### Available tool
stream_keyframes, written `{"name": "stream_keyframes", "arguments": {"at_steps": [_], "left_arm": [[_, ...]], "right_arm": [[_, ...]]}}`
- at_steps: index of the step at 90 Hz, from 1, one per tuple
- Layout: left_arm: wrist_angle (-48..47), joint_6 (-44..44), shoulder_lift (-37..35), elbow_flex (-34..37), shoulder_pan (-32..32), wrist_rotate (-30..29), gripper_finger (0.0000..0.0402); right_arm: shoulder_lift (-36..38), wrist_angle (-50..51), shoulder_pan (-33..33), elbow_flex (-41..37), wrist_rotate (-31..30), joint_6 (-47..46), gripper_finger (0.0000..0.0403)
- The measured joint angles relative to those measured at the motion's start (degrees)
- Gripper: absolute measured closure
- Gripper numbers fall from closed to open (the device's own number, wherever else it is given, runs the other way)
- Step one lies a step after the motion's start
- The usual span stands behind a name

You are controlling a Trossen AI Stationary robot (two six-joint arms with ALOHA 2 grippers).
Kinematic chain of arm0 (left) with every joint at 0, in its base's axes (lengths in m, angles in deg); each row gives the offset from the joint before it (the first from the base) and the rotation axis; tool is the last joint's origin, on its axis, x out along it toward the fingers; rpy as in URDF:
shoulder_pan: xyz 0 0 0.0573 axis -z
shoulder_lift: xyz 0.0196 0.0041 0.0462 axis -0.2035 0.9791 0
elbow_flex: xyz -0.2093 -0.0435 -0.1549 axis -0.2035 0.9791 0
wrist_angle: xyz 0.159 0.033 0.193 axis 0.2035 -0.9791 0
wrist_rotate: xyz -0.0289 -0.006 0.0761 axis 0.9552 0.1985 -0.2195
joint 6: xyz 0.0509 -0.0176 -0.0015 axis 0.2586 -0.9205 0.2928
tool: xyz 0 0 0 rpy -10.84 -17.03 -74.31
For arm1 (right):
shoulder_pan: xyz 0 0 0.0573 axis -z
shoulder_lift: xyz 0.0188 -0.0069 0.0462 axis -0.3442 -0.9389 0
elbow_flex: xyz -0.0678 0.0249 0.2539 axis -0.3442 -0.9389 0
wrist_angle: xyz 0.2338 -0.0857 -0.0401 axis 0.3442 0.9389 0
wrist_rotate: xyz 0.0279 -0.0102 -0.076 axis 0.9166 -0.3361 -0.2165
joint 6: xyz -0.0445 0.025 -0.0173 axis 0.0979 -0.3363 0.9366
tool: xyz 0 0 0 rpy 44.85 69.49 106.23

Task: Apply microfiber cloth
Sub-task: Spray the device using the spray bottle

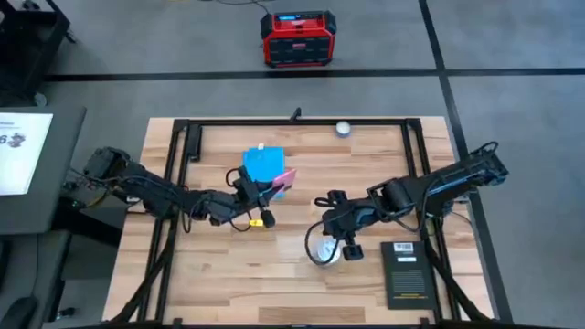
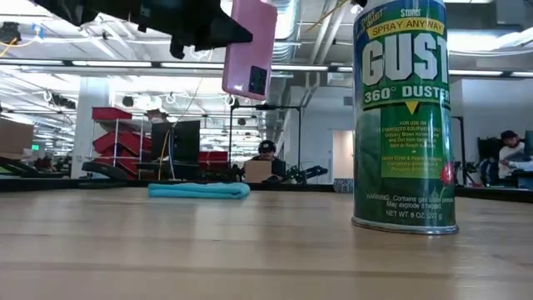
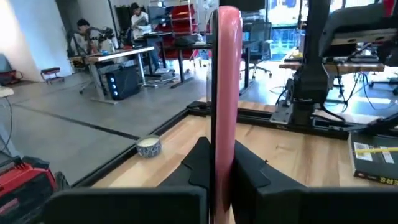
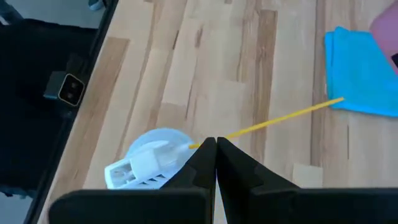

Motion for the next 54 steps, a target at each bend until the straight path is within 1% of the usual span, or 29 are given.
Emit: {"name": "stream_keyframes", "arguments": {"at_steps": [9,17,22,42,54], "left_arm": [[4.48,-1.46,0.02,2.42,1.19,-1.71,0.0398],[4.51,-1.68,0.02,2.85,3.11,-6.11,0.0398],[4.36,-1.41,0.02,2.92,4.08,-7.75,0.0398],[4.54,-2.44,0.73,2.92,4.42,-8.77,0.0398],[3.97,-3.23,0.91,2.92,4.46,-8.44,0.0398]], "right_arm": [[0.00,0.00,-0.15,0.00,0.02,-0.23,0.0403],[0.00,0.02,-0.40,0.00,0.04,-0.62,0.0403],[0.00,0.02,-0.51,0.00,0.04,-0.70,0.0403],[0.02,0.10,-0.48,0.21,0.22,-0.96,0.0403],[0.05,3.16,-0.48,3.59,0.47,-0.96,0.0403]]}}
